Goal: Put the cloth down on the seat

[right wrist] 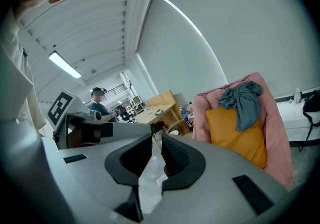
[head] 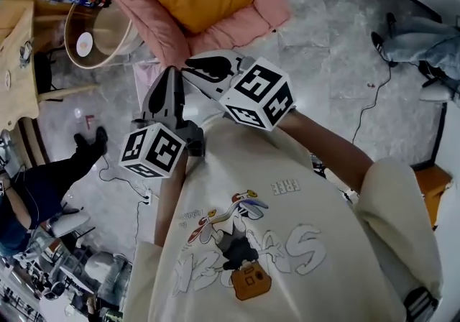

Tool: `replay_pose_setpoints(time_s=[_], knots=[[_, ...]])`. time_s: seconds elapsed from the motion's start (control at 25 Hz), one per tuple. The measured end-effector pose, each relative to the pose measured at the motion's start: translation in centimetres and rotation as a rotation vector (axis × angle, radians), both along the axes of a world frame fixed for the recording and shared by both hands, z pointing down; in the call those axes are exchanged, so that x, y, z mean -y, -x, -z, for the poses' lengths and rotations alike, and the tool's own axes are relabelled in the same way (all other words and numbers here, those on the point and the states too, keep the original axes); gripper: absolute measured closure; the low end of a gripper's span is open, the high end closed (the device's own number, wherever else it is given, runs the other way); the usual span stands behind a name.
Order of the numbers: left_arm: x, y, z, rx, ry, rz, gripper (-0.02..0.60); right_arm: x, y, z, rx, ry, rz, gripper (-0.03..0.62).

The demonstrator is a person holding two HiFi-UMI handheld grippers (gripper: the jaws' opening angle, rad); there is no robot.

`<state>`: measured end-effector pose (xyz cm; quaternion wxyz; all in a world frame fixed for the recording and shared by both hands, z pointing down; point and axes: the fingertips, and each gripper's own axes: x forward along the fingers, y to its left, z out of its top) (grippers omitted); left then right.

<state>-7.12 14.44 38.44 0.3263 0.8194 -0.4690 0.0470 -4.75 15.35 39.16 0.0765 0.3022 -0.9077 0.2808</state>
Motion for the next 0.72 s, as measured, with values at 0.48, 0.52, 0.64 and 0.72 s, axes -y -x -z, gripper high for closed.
replay_pose_setpoints(time_s=[0.48, 0.52, 0.64, 0.72], knots=[[-0.3, -1.8, 0.5, -0.053, -0.026, -0.008, 0.588, -1.1, -4.4, -0.4, -0.107, -0.021, -0.256, 0.522], [-0.3, -1.7, 0.5, -0.055, -0.028, -0.008, 0.588, -1.1, -4.6, -0.5, -0.107, -0.017, -0.265, 0.523], [-0.8, -1.5, 0.4, -0.059, -0.022, -0.020, 0.589, -1.4, -4.8, -0.7, -0.109, -0.003, -0.288, 0.523], [-1.4, -1.4, 0.2, -0.052, -0.017, -0.039, 0.588, -1.7, -4.7, -0.6, -0.110, -0.003, -0.296, 0.523]])
